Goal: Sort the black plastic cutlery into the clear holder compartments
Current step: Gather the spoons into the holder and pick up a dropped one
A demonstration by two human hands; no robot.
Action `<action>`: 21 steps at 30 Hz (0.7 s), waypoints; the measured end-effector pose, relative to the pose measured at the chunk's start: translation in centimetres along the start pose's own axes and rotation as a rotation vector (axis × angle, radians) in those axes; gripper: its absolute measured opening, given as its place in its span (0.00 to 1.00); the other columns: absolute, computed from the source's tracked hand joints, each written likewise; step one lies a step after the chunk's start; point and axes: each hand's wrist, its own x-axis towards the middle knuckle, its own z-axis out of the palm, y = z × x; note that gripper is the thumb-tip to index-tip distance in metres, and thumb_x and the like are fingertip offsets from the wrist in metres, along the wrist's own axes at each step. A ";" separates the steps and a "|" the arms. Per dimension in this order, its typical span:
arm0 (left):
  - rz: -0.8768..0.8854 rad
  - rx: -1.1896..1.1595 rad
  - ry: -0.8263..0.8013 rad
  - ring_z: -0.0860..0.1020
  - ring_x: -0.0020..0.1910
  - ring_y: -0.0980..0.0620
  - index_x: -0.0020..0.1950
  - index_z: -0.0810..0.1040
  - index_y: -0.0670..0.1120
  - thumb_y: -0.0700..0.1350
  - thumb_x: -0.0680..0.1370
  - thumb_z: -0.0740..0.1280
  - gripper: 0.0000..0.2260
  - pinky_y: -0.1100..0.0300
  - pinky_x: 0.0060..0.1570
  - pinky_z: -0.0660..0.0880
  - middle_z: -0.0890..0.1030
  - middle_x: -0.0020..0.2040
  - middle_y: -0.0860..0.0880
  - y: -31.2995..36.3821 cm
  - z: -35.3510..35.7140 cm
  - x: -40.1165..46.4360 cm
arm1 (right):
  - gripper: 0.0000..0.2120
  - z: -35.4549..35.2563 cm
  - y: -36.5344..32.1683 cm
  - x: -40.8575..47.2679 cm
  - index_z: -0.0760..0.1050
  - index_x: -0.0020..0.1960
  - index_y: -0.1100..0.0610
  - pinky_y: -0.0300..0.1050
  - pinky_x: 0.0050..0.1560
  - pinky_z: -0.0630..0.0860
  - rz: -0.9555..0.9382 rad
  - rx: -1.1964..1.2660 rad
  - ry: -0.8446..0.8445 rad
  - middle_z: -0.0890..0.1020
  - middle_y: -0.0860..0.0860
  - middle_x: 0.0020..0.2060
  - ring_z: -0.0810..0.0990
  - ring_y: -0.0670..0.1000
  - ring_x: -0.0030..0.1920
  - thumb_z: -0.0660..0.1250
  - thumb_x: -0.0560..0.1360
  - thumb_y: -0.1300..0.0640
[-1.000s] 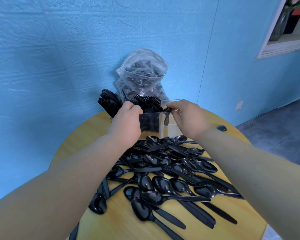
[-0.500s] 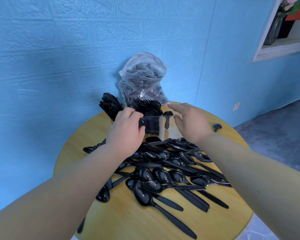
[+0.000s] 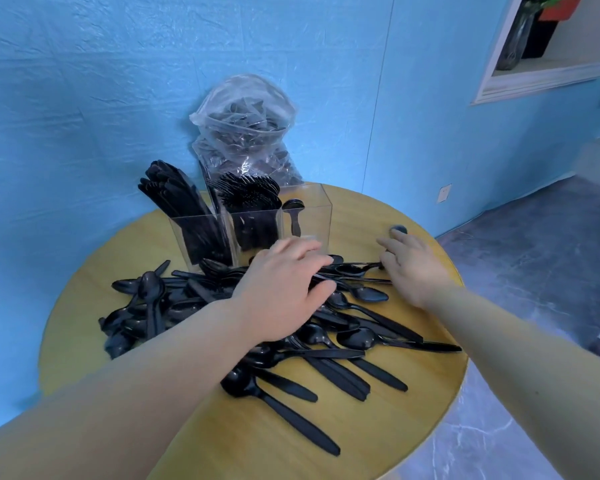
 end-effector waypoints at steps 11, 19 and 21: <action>-0.088 0.094 -0.309 0.44 0.77 0.52 0.77 0.54 0.55 0.63 0.80 0.49 0.27 0.41 0.73 0.48 0.50 0.78 0.55 0.8 1.7 0.8 | 0.16 -0.7 0.0 -2.8 0.75 0.65 0.54 0.41 0.61 0.67 -0.049 0.181 -0.001 0.75 0.49 0.65 0.72 0.52 0.65 0.56 0.80 0.57; -0.096 0.072 -0.212 0.46 0.77 0.52 0.77 0.57 0.53 0.61 0.80 0.50 0.26 0.43 0.73 0.51 0.55 0.77 0.54 1.2 0.6 -0.6 | 0.13 -1.6 -0.2 -5.6 0.80 0.55 0.52 0.38 0.57 0.72 -0.030 0.424 0.053 0.82 0.48 0.51 0.78 0.47 0.55 0.60 0.77 0.63; -0.083 0.059 -0.179 0.48 0.77 0.52 0.76 0.59 0.53 0.61 0.80 0.50 0.26 0.45 0.74 0.54 0.57 0.77 0.54 1.4 0.3 -1.5 | 0.12 -2.0 -0.2 -6.5 0.79 0.55 0.52 0.42 0.57 0.74 -0.035 0.448 0.052 0.82 0.47 0.49 0.79 0.46 0.53 0.61 0.78 0.62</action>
